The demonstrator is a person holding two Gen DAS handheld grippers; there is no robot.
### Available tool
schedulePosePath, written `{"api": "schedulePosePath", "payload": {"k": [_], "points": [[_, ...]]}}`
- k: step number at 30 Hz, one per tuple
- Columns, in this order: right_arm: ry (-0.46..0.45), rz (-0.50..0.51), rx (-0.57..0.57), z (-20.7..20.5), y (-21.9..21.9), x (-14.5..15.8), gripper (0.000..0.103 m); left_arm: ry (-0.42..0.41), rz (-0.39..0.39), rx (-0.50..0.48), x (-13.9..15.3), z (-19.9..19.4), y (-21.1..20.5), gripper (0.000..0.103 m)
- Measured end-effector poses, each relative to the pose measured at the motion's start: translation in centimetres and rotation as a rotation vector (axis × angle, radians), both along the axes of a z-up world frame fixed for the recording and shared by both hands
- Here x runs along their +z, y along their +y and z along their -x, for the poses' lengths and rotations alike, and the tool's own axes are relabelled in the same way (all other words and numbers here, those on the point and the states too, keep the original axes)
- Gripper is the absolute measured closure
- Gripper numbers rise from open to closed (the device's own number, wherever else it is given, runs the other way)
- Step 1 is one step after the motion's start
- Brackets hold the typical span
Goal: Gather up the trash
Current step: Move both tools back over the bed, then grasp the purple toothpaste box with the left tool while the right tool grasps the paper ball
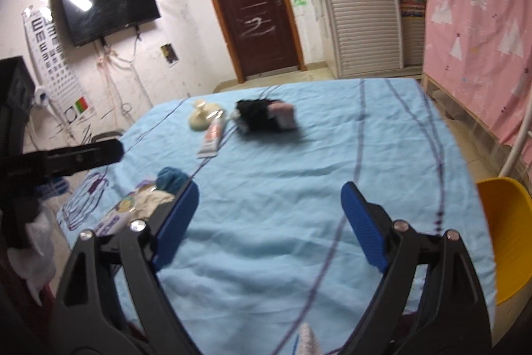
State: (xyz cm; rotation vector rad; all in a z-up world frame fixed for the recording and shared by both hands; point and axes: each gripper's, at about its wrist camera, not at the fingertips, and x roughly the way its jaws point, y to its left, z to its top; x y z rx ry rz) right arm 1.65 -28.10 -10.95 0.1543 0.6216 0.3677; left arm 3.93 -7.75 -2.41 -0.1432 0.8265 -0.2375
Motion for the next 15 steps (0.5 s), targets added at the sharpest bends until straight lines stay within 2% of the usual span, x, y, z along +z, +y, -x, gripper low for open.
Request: {"api": "schedulePosePath", "payload": {"k": [10,15], "points": [[0.006,0.038,0.06,0.5,2.2,-0.2,0.015,0.097,-0.084,-0.044,-3.1,0.1,0.4,0.027],[0.017,0.053,0.069,0.4,3.1,-0.4,0.015,0.098,-0.113,-0.076,-3.5,0.8,0.5,0.027]]}}
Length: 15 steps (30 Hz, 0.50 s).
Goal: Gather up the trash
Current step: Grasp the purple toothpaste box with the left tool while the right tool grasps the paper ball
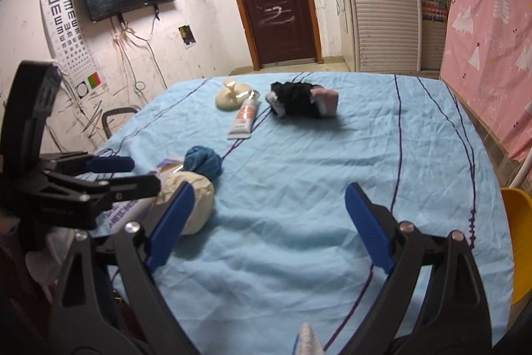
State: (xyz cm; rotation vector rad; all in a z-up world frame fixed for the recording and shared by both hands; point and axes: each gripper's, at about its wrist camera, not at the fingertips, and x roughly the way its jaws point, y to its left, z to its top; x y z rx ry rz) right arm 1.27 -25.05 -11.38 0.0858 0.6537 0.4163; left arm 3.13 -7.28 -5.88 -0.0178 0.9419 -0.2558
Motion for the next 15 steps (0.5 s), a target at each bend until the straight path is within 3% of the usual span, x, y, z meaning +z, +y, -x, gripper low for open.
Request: {"api": "schedulePosePath", "payload": {"k": [11,15], "points": [[0.002,0.025,0.022,-0.3,1.7,0.2,0.015,0.003,0.01,-0.017,-0.5,1.0,1.2,0.028],[0.003,0.026,0.027,-0.4,2.3,0.3,0.015,0.019,0.001,-0.036,-1.1,0.8,0.9,0.043]]}}
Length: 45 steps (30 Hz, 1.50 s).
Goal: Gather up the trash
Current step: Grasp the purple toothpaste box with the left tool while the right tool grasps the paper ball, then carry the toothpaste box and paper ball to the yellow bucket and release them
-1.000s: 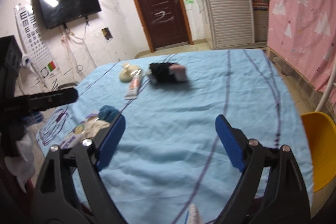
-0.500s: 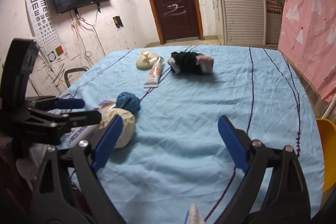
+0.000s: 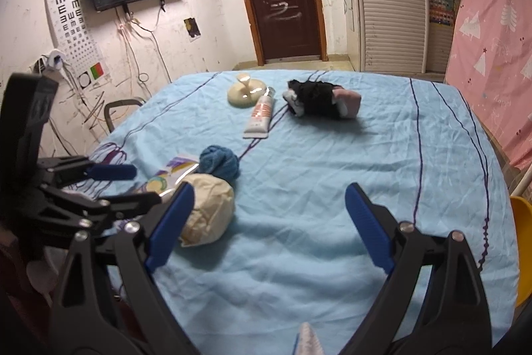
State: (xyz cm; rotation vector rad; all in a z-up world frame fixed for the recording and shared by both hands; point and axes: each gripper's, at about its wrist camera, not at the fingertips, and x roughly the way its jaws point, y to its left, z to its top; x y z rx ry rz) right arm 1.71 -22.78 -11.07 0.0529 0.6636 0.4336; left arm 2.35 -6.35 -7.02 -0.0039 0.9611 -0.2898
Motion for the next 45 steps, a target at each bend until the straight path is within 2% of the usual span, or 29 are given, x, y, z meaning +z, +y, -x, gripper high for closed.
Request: {"api": "schedulePosePath", "payload": {"k": [5,7,10,22,29,33,34,36,39,45], "points": [[0.006,0.013,0.005,0.0,0.6,-0.1,0.015,-0.019,-0.043,-0.025,-0.3,0.0,-1.2,0.061],[0.01,0.016,0.005,-0.1,0.8,-0.2,0.015,-0.033,-0.058,-0.027,-0.3,0.0,-1.5,0.083],[0.013,0.018,0.011,-0.1,1.1,-0.2,0.013,-0.047,-0.053,-0.02,-0.3,0.0,-1.4,0.091],[0.055,0.043,0.082,-0.7,4.0,-0.8,0.013,-0.078,0.008,0.055,0.9,-0.3,2.0,0.093],[0.088,0.106,0.088,-1.1,5.5,-1.3,0.013,-0.074,0.026,0.064,0.7,-0.7,2.6,0.093],[0.097,0.124,0.105,-1.2,6.0,-1.6,0.031,-0.073,0.032,0.067,0.7,-0.8,2.8,0.093],[0.092,0.119,0.115,-1.1,6.1,-1.5,0.038,-0.074,0.032,0.07,0.8,-0.8,2.9,0.093],[0.084,0.121,0.126,-1.0,6.4,-1.4,0.047,-0.076,0.029,0.071,0.8,-0.8,2.9,0.093],[0.07,0.128,0.136,-0.8,6.5,-1.4,0.048,-0.08,0.023,0.07,1.0,-0.8,2.7,0.093],[0.04,0.075,0.111,-0.8,4.6,-0.3,0.048,-0.088,-0.001,0.071,1.4,-1.1,1.9,0.093]]}}
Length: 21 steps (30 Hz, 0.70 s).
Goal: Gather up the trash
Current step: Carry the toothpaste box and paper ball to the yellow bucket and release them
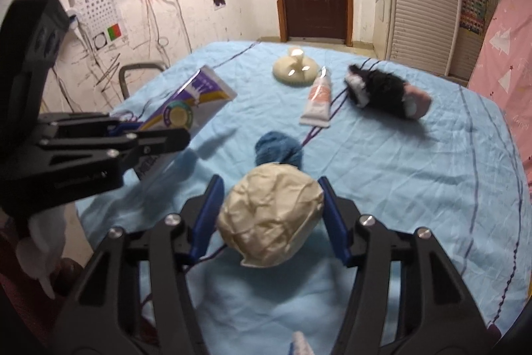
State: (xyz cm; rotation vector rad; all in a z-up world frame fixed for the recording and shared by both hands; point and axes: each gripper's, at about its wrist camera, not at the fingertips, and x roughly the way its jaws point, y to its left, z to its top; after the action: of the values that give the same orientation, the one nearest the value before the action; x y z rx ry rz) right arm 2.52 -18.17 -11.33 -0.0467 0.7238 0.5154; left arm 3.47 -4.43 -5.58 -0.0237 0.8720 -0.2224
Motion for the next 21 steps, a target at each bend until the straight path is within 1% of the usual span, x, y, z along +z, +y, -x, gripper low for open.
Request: {"api": "schedulePosePath", "payload": {"k": [5,11,21], "points": [[-0.035,-0.035,-0.042,-0.1,-2.6,1.4,0.048,-0.016,-0.02,-0.014,0.8,-0.2,-1.2,0.093],[-0.055,-0.073,-0.112,-0.4,-6.2,1.9,0.048,-0.035,-0.056,-0.041,1.8,-0.5,-3.3,0.093],[-0.087,-0.131,-0.229,-0.6,-12.9,2.0,0.047,-0.05,-0.111,-0.126,3.0,-1.5,-9.0,0.093]]}}
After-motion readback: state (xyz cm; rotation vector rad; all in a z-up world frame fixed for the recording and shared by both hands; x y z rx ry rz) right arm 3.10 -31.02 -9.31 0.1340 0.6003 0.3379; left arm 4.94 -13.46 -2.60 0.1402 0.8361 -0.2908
